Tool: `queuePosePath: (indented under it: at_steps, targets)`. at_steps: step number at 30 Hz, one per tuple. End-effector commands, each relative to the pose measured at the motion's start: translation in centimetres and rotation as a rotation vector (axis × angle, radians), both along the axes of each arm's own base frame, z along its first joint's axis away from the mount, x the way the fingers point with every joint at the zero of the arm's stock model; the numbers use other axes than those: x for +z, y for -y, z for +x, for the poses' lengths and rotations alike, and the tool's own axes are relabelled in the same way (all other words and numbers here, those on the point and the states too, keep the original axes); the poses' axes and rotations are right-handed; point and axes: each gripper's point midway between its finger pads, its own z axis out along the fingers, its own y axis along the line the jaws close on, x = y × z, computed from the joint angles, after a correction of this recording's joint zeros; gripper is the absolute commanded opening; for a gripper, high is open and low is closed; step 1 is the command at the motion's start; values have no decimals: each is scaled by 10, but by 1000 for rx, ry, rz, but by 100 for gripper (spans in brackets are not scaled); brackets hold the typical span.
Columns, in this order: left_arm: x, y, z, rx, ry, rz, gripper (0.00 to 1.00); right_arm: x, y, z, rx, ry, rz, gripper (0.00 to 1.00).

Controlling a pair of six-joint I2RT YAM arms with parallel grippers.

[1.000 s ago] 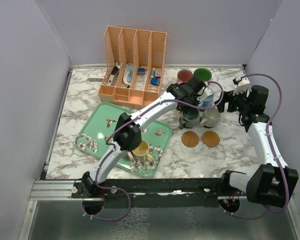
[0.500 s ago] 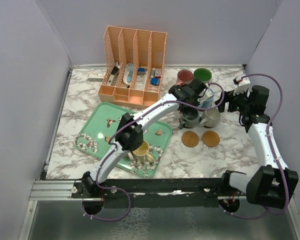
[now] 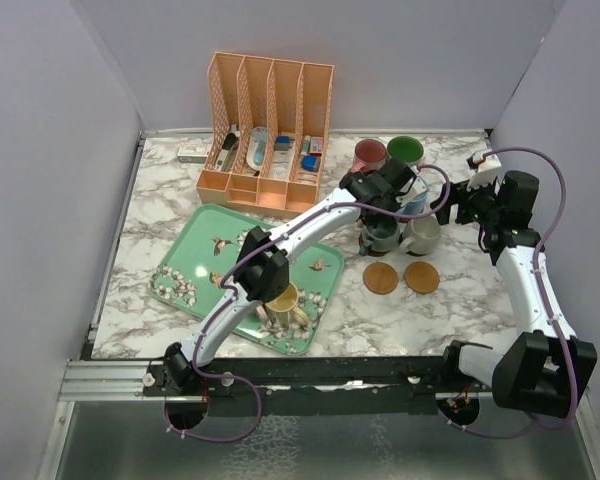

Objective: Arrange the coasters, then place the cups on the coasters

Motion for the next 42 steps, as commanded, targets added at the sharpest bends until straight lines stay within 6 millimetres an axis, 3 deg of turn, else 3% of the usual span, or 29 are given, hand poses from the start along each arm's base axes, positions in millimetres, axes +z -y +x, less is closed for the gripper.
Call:
queuePosePath:
  at_steps: [1,15,22,42]
  targets:
    - [23,16,9,15,81,-60,0,9,2,-2,-5,31,-6,79]
    - [18,17,2,-1,80,-33,0,10,16,2,-89,30,-31,79]
    - [17,13,0,-7,79,-18,0,7,37,7,-206,17,-59,79]
    - [31,6,-5,-21,104,3,0,6,34,7,-191,11,-52,79]
